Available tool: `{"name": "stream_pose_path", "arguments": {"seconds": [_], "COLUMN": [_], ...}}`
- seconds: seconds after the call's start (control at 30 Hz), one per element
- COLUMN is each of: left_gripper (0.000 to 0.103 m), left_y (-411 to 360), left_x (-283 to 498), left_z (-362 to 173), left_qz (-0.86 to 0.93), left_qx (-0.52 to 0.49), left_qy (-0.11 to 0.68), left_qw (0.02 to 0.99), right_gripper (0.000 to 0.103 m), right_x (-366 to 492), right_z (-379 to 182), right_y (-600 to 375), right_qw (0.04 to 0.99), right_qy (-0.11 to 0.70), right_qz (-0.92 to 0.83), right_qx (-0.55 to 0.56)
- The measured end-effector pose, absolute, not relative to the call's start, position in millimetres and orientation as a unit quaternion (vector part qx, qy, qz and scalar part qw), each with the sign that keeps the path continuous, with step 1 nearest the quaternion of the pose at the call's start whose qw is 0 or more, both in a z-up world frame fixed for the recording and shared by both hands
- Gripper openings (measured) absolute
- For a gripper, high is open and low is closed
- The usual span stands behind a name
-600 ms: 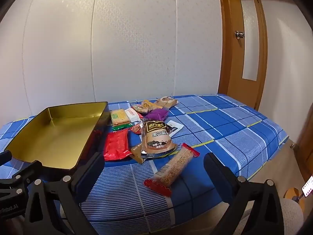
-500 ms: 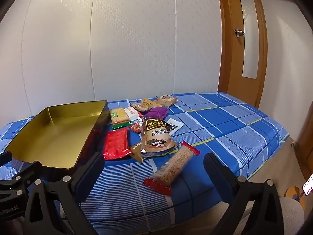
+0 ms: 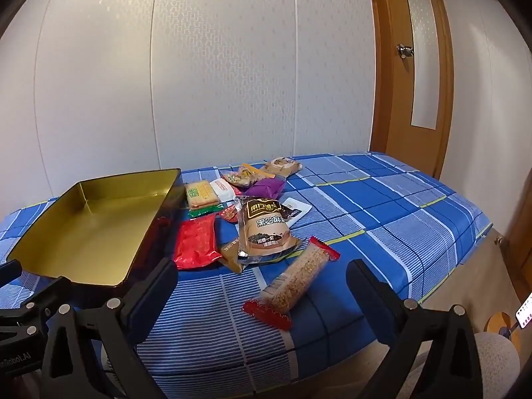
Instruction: Organize snacks
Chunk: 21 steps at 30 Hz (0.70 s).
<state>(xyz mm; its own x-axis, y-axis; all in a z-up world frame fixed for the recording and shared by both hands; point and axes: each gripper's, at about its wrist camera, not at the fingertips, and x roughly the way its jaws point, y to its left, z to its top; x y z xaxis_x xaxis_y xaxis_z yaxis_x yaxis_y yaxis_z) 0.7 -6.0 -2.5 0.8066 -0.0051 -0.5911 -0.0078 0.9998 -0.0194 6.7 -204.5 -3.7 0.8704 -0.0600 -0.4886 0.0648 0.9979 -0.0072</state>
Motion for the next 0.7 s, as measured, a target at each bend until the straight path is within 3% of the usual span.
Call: {"name": "stream_pose_path", "arguments": {"seconds": [0.7], "left_gripper": [0.103], "left_y": [-6.5], "left_x": [2.6], "left_z": [-3.3], "left_qz": [-0.003], "left_qx": [-0.013], "left_qy": [0.318], "left_qw": [0.948], "right_gripper": [0.103], "right_x": [7.9], "right_z": [-4.1], "right_y": [-207.0], "right_qw": [0.966], "right_qy": [0.254], "right_qz": [-0.035], "right_qx": [0.011]}}
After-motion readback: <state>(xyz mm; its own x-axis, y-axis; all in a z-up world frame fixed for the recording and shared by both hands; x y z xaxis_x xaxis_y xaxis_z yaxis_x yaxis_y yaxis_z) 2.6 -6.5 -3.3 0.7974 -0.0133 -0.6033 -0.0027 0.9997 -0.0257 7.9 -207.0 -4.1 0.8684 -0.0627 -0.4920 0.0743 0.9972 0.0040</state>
